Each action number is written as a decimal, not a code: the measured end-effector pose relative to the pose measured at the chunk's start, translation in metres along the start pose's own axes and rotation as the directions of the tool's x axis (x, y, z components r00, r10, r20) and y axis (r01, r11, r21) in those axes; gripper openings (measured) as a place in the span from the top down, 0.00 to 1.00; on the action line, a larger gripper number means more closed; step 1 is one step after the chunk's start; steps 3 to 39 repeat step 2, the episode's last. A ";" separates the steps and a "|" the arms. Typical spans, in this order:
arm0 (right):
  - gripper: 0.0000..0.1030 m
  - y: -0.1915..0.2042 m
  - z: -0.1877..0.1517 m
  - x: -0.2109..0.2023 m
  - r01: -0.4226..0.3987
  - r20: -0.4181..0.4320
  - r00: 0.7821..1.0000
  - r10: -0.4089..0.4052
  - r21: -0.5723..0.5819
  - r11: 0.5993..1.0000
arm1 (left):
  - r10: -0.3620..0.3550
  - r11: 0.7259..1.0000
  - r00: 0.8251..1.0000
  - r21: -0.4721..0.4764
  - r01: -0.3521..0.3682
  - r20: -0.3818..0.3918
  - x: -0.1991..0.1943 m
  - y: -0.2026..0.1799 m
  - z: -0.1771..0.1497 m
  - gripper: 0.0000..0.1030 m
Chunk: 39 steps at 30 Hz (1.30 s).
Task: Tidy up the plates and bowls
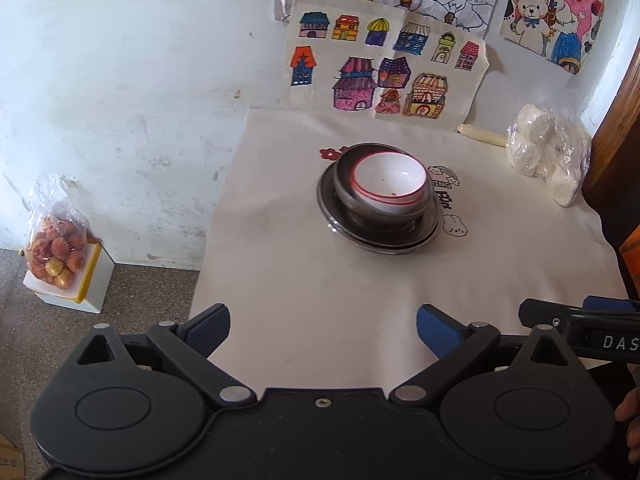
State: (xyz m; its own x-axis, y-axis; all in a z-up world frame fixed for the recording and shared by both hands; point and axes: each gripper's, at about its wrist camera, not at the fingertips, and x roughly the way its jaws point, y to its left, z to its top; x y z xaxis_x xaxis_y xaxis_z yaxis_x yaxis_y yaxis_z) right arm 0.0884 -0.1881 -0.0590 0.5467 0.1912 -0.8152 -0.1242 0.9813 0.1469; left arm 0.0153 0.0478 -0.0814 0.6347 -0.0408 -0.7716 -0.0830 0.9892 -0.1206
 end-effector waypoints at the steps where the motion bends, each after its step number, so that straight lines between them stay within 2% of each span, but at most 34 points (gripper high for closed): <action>1: 0.00 -0.003 0.001 0.002 0.000 -0.002 1.000 0.000 0.003 1.000 | -0.001 1.000 1.000 0.001 0.001 -0.002 0.002 -0.003 0.001 0.01; 39: 0.00 -0.006 0.003 0.003 -0.001 -0.004 1.000 0.001 0.004 1.000 | -0.001 1.000 1.000 0.002 0.001 -0.006 0.005 -0.005 0.003 0.01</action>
